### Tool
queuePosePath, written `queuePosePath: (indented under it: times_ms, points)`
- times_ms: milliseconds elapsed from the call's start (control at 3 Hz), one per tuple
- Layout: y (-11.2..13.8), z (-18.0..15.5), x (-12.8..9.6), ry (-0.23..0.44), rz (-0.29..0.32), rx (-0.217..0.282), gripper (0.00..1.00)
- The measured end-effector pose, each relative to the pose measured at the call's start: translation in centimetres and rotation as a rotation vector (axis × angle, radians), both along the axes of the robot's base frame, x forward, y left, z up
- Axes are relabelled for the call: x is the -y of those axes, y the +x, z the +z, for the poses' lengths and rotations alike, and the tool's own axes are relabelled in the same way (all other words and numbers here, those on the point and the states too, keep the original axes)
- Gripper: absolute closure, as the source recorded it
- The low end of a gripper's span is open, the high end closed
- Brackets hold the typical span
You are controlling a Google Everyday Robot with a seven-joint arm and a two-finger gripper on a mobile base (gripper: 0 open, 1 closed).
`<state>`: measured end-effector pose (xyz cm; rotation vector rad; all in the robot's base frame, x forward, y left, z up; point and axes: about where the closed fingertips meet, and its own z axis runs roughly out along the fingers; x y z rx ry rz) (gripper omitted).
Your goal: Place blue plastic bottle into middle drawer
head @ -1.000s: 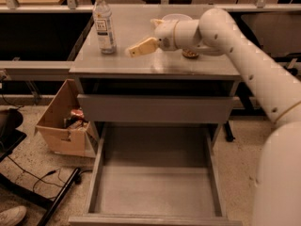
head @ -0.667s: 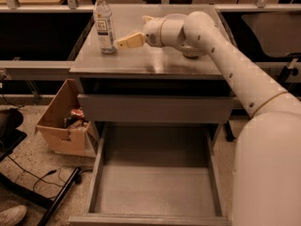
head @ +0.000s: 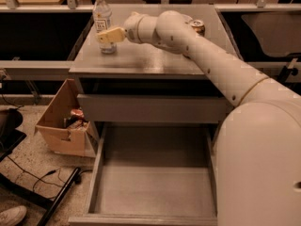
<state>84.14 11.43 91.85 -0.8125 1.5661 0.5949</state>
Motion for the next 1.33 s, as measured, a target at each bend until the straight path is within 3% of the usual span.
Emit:
queuePosePath:
  times_ms: [333, 667, 1000, 1333]
  points:
    - [0.1, 0.0, -1.9, 0.01, -0.028, -0.005, 0.0]
    - [0.2, 0.0, -3.5, 0.037, -0.015, -0.011, 0.03]
    - [0.9, -0.1, -5.3, 0.069, 0.036, -0.011, 0.2]
    - [1.2, 0.6, -5.0, 0.077, 0.032, -0.001, 0.43]
